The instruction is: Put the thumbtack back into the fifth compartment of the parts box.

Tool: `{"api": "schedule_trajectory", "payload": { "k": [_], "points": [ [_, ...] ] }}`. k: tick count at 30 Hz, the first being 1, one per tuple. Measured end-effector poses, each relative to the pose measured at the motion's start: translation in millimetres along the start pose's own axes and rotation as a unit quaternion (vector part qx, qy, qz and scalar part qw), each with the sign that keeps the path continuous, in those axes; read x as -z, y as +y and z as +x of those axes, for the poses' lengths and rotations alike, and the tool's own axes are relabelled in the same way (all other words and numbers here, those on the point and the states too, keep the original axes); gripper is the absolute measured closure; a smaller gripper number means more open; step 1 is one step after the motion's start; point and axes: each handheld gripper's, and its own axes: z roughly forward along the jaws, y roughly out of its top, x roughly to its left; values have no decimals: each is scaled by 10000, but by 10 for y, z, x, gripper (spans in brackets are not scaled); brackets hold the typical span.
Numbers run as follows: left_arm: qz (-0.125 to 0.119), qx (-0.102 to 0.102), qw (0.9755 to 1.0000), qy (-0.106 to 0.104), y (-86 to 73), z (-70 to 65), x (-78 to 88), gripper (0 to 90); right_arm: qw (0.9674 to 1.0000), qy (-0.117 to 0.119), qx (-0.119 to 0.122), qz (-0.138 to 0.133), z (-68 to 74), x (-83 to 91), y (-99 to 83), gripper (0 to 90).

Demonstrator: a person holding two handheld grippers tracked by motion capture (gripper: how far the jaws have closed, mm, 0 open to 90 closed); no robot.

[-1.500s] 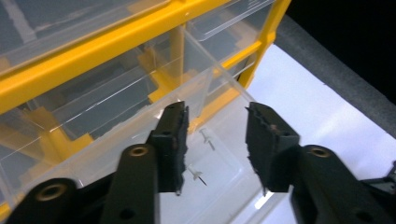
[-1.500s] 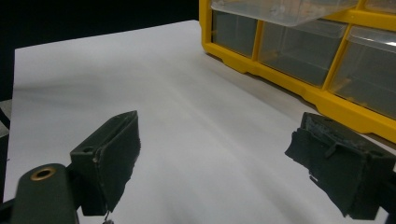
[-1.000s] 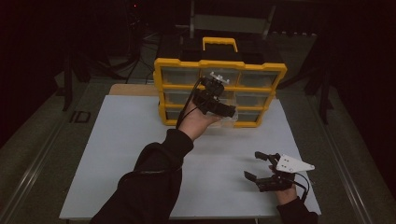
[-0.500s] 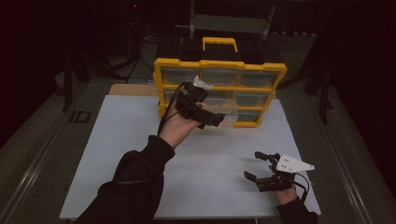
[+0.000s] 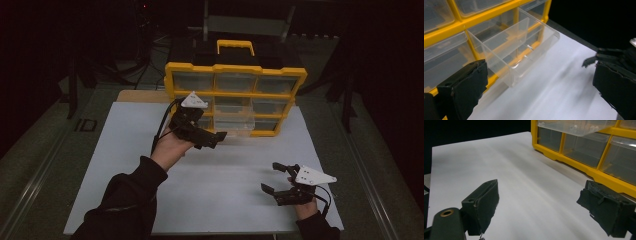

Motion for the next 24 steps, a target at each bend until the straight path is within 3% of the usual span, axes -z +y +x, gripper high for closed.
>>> {"api": "schedule_trajectory", "payload": {
  "k": [13, 24],
  "points": [
    [-343, -85, 9991, -224, -413, 95, 245, 0, 10000, 3, 1, 9, 10, -13, 5, 136],
    [-504, -3, 9985, -192, -771, 133, 367, 0, 10000, 0, 13, 3, 5, -8, 9, 136]
  ]
}}
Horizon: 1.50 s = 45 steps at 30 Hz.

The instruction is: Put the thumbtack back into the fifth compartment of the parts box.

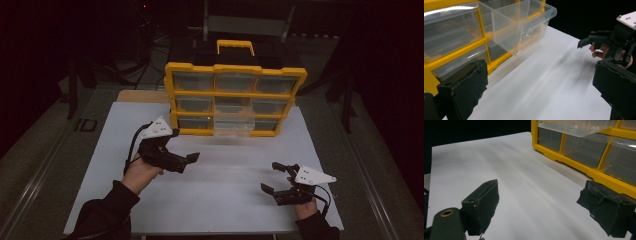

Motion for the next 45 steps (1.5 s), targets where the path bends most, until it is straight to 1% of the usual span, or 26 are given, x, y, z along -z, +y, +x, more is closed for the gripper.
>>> {"api": "schedule_trajectory", "payload": {
  "k": [2, 5, 7, 10, 11, 13, 14, 18, 19, 21, 26, 32, 40, 42, 43, 45],
  "points": [
    [-43, 3, 10000, 16, -57, -7, 32, 0, 10000, -4, 1, -3, -4, 4, 0, 136],
    [-13, 32, 10000, 32, -132, -17, 69, 0, 10000, -2, 7, -14, -3, 6, 3, 136],
    [-4, 17, 10000, 88, -173, -32, 98, 0, 10000, -1, 0, -17, -2, 2, 0, 136],
    [-73, 62, 9999, 118, -230, -46, 155, 0, 10000, 26, -38, -14, 0, -3, -3, 136],
    [-87, 49, 9998, 160, -249, -53, 177, 0, 10000, 23, -41, -8, 2, -4, -1, 136],
    [-87, 49, 9998, 160, -249, -53, 177, 0, 10000, 16, -33, -12, 5, -4, 0, 136],
    [-117, 42, 9997, 195, -306, -63, 220, 0, 10000, 12, -30, -10, 8, -6, 2, 136],
    [-132, 20, 9995, 275, -432, -78, 271, 0, 10000, 10, -1, -8, 10, -4, 5, 135],
    [-140, 45, 9995, 278, -468, -84, 283, 0, 10000, 12, -3, -12, 11, -4, 5, 135],
    [-100, 26, 9995, 297, -539, -89, 306, 0, 10000, 14, -6, -16, 11, -5, 4, 135],
    [-79, 93, 9992, 384, -709, -99, 370, 0, 10000, 27, -3, -4, 14, -12, 2, 135],
    [-178, 134, 9980, 596, -918, -108, 452, 0, 10000, 33, -1, -8, 22, -15, 7, 135],
    [-246, 280, 9966, 735, -1141, -121, 520, 0, 10000, 40, 4, 10, 25, -27, 6, 131],
    [-263, 261, 9965, 752, -1172, -128, 522, 0, 10000, 45, 4, 11, 24, -30, 6, 131],
    [-247, 214, 9961, 816, -1225, -141, 525, 0, 10000, 46, 8, 15, 24, -31, 6, 130],
    [-262, 225, 9957, 862, -1270, -143, 529, 0, 10000, 53, 4, 11, 26, -35, 5, 130]
  ]
}}
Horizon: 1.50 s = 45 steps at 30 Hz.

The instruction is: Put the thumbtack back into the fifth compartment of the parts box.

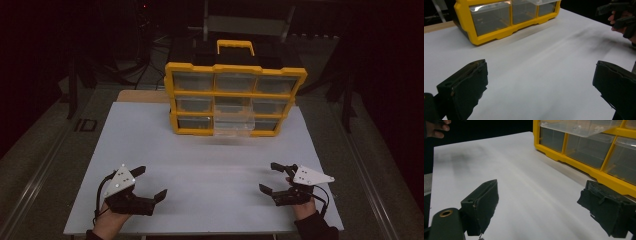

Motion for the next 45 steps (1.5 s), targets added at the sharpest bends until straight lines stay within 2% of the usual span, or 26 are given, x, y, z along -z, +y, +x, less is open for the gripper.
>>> {"api": "schedule_trajectory", "payload": {
  "k": [6, 10, 19, 23, 27, 34, 40, 42, 45],
  "points": [
    [31, -45, 10000, 55, -118, -3, 9, 0, 10000, 10, -8, -4, 7, -3, 4, 130],
    [31, 79, 9999, 70, -222, 4, 14, 0, 10000, 3, 1, -3, 8, 1, 3, 131],
    [-110, 269, 9992, 281, -449, 38, 124, 0, 10000, 25, 30, -13, 18, 0, 9, 131],
    [-91, 268, 9990, 345, -512, 45, 176, 0, 10000, 15, 31, -25, 19, 6, 11, 131],
    [-246, 211, 9985, 448, -538, 58, 235, 0, 10000, 27, 34, -21, 29, 2, 14, 131],
    [-491, 349, 9968, 531, -595, 135, 232, 0, 10000, 30, 42, -30, 28, -3, 8, 128],
    [-894, 369, 9937, 572, -614, 162, 249, 0, 9999, 46, -45, -91, 29, -10, -1, 120],
    [-945, 309, 9933, 591, -610, 153, 246, 0, 9999, 48, -64, -104, 31, -12, -1, 120],
    [-873, 297, 9935, 661, -609, 153, 220, 0, 9999, 99, -76, -50, 36, -29, -3, 123]
  ]
}}
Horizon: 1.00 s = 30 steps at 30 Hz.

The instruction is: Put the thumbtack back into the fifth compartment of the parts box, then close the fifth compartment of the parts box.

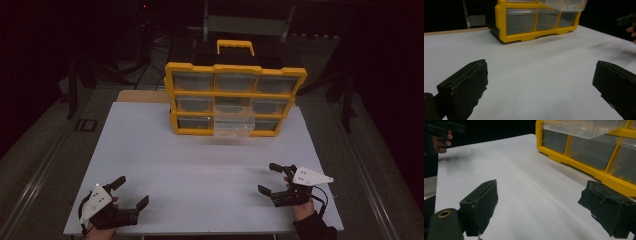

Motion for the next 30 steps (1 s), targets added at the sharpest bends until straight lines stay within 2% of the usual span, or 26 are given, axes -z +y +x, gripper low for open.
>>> {"api": "schedule_trajectory", "payload": {
  "k": [6, 9, 14, 26, 30],
  "points": [
    [236, 121, 9994, 215, -2, 18, -28, 0, 9999, 89, -17, 59, 27, -13, 13, 126],
    [153, 148, 9995, 243, 1, 20, -16, 0, 10000, 67, -41, 25, 32, 0, 23, 126],
    [15, 197, 9996, 195, 6, 24, 5, 0, 10000, 57, -56, -38, 37, 23, 31, 125],
    [-43, 155, 9998, 80, 4, 21, 11, 0, 10000, 37, -28, -78, 71, 46, 80, 113],
    [-61, 142, 9999, 69, 6, 14, 9, 0, 9999, -4, -7, -169, 92, 71, 96, 113]
  ]
}}
